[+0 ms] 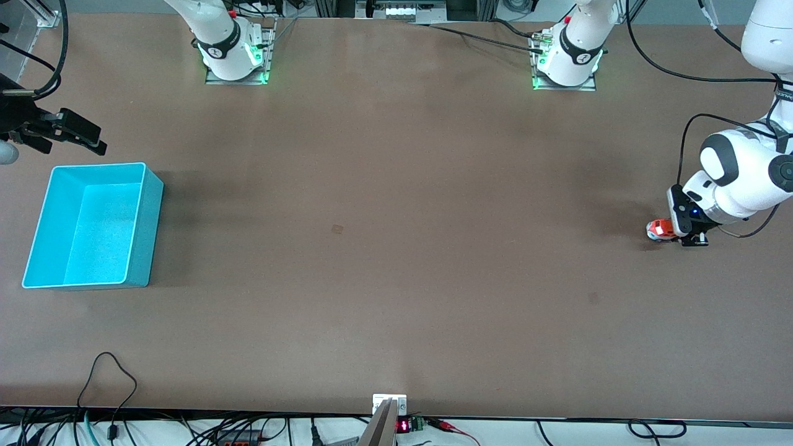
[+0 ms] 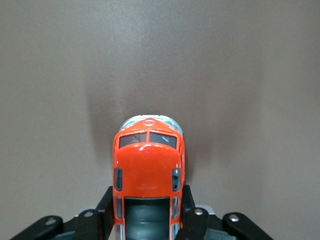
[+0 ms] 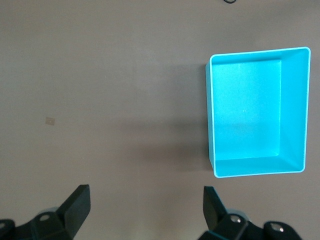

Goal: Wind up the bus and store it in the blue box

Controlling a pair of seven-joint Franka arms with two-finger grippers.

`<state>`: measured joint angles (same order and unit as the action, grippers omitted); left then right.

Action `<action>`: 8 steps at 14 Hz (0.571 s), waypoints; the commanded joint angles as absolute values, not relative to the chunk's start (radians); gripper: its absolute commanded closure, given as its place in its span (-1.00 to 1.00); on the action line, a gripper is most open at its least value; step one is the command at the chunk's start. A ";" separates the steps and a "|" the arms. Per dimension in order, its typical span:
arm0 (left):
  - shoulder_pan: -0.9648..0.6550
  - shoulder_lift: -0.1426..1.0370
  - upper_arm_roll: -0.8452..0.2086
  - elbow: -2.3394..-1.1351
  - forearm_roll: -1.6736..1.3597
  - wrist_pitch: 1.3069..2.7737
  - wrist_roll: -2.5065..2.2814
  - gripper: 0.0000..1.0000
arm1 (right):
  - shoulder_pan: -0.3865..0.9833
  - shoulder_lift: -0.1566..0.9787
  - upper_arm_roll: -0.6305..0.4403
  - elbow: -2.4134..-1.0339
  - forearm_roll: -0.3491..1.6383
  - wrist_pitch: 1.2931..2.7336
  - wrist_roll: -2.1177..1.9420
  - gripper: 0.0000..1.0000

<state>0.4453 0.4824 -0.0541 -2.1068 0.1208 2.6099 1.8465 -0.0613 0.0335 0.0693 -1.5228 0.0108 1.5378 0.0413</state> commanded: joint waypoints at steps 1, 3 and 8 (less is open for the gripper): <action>0.468 0.516 -0.055 -2.099 0.149 2.544 1.850 -0.99 | -0.063 0.023 0.072 -1.531 0.012 1.534 0.058 -1.00; 0.465 0.468 -0.069 -2.034 0.152 2.391 1.850 -1.00 | -0.061 0.021 0.072 -1.529 0.012 1.534 0.058 -1.00; 0.456 0.364 -0.130 -1.890 0.152 2.071 1.848 -1.00 | -0.060 0.023 0.072 -1.529 0.012 1.534 0.058 -1.00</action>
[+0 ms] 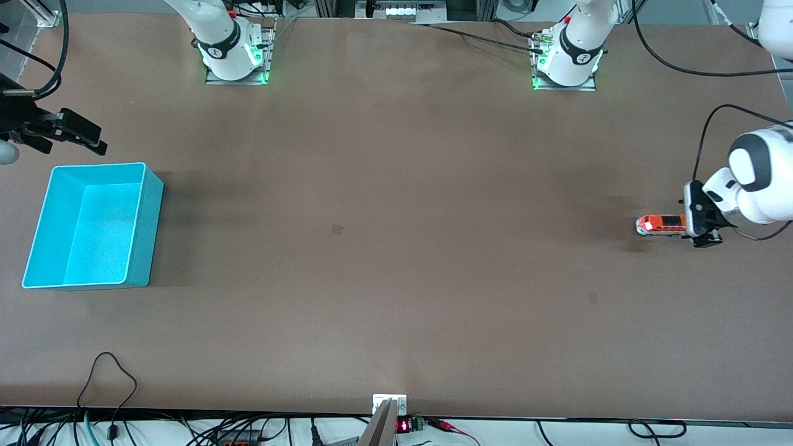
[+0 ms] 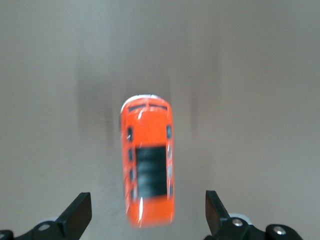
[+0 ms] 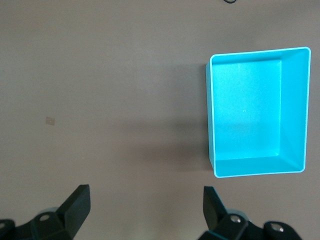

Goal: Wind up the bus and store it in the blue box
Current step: 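Open the left gripper to release the car toward the blue box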

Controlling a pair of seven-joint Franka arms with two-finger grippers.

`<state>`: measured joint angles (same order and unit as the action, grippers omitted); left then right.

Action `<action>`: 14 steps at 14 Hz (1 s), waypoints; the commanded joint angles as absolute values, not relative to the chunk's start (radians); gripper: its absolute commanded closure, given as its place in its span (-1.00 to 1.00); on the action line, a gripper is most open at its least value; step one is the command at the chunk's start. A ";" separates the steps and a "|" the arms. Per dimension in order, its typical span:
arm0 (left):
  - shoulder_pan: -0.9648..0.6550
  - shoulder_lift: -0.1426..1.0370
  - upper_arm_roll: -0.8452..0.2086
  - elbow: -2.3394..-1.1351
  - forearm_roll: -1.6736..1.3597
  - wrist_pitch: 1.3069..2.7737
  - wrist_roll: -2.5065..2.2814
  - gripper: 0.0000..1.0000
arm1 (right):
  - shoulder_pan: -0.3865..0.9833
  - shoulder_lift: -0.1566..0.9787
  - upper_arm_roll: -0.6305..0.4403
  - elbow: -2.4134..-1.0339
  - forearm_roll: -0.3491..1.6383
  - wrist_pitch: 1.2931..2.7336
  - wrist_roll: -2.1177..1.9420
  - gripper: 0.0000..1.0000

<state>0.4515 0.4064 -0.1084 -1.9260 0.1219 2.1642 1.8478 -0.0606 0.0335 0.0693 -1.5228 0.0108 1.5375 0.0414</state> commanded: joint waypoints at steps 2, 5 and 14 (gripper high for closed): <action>0.454 0.360 -0.165 -1.832 0.150 1.979 1.838 -1.00 | -0.061 0.021 0.072 -1.529 0.012 1.534 0.058 -1.00; 0.434 0.351 -0.210 -1.761 0.150 1.899 1.781 -1.00 | -0.060 0.025 0.072 -1.529 0.012 1.536 0.058 -1.00; 0.292 0.328 -0.212 -1.721 0.043 1.881 1.553 -1.00 | -0.061 0.026 0.072 -1.529 0.014 1.542 0.058 -1.00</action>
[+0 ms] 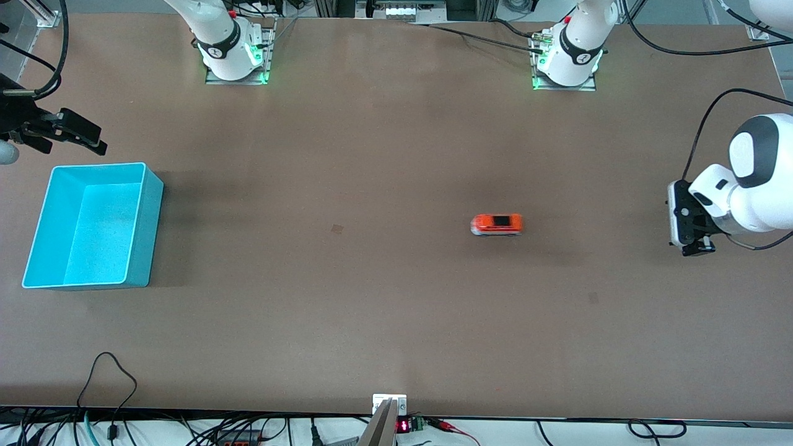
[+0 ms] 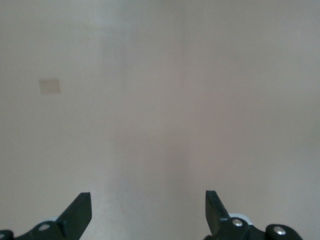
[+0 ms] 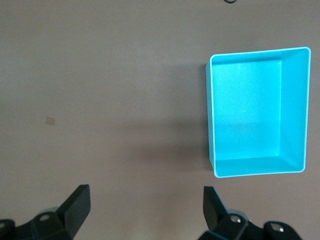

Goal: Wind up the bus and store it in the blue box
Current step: 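Open the left gripper to release the car toward the blue box, then raise the left gripper away while the right gripper reaches the car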

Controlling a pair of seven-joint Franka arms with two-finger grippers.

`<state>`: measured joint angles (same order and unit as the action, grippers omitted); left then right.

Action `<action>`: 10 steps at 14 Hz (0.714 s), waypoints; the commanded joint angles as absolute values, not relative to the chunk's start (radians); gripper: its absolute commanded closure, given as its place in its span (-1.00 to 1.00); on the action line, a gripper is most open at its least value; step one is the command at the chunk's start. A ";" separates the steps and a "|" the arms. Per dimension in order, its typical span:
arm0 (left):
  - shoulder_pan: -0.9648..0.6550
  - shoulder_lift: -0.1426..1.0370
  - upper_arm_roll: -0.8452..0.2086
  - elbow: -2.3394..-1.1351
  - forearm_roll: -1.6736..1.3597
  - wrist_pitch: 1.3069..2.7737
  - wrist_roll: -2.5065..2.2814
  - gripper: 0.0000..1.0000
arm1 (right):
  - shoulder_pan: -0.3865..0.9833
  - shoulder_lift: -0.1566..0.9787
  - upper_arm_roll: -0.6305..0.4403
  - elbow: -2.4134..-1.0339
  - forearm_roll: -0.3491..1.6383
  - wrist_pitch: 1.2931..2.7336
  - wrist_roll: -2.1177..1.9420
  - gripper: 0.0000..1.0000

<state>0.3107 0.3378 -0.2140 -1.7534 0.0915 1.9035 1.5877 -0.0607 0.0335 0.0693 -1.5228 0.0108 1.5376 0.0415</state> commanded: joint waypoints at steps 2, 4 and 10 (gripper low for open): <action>0.264 0.331 -0.212 -1.686 0.009 1.882 1.499 -1.00 | -0.063 0.029 0.072 -1.529 0.014 1.543 0.055 -1.00; 0.245 0.328 -0.212 -1.663 0.008 1.882 1.422 -1.00 | -0.064 0.031 0.072 -1.529 0.014 1.545 0.051 -1.00; 0.242 0.322 -0.206 -1.605 0.014 1.884 1.012 -1.00 | -0.064 0.034 0.072 -1.529 0.014 1.545 0.043 -1.00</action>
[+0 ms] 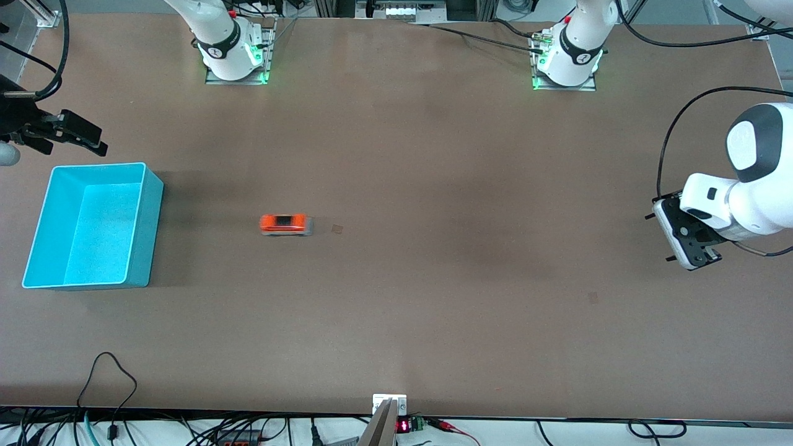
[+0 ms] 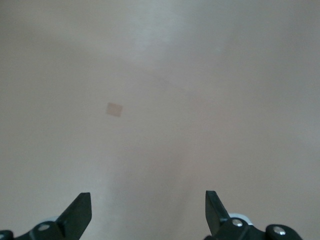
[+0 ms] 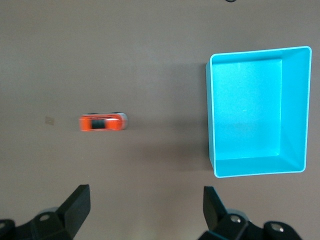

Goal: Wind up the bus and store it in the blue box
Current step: 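Raise the left gripper away while the right gripper reaches the car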

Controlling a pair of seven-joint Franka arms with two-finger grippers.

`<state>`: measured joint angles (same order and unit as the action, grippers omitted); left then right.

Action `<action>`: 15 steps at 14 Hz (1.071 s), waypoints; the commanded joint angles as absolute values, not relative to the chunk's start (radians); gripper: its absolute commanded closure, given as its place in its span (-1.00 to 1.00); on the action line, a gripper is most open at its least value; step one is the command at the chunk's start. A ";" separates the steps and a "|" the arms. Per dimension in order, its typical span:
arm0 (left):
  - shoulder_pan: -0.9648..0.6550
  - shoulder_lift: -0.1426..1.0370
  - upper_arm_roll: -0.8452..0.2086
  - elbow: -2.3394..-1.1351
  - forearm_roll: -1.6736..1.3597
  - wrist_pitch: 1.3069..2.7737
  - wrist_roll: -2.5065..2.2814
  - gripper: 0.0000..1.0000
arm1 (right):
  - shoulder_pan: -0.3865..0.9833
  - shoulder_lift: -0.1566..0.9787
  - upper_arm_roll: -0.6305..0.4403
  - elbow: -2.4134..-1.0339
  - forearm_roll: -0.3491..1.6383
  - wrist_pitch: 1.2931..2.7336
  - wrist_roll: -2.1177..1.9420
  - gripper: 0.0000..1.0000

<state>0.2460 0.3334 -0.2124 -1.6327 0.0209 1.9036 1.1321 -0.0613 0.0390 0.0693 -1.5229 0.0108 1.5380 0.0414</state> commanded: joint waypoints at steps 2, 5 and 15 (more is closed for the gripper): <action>0.223 0.298 -0.190 -1.592 0.015 1.884 0.855 -1.00 | -0.064 0.035 0.072 -1.529 0.014 1.543 0.041 -1.00; 0.180 0.298 -0.147 -1.537 0.015 1.881 0.656 -1.00 | -0.061 0.041 0.072 -1.529 0.015 1.539 0.041 -1.00; -0.041 0.187 0.124 -1.465 -0.084 1.770 0.051 -1.00 | -0.051 0.084 0.074 -1.531 0.015 1.531 0.037 -1.00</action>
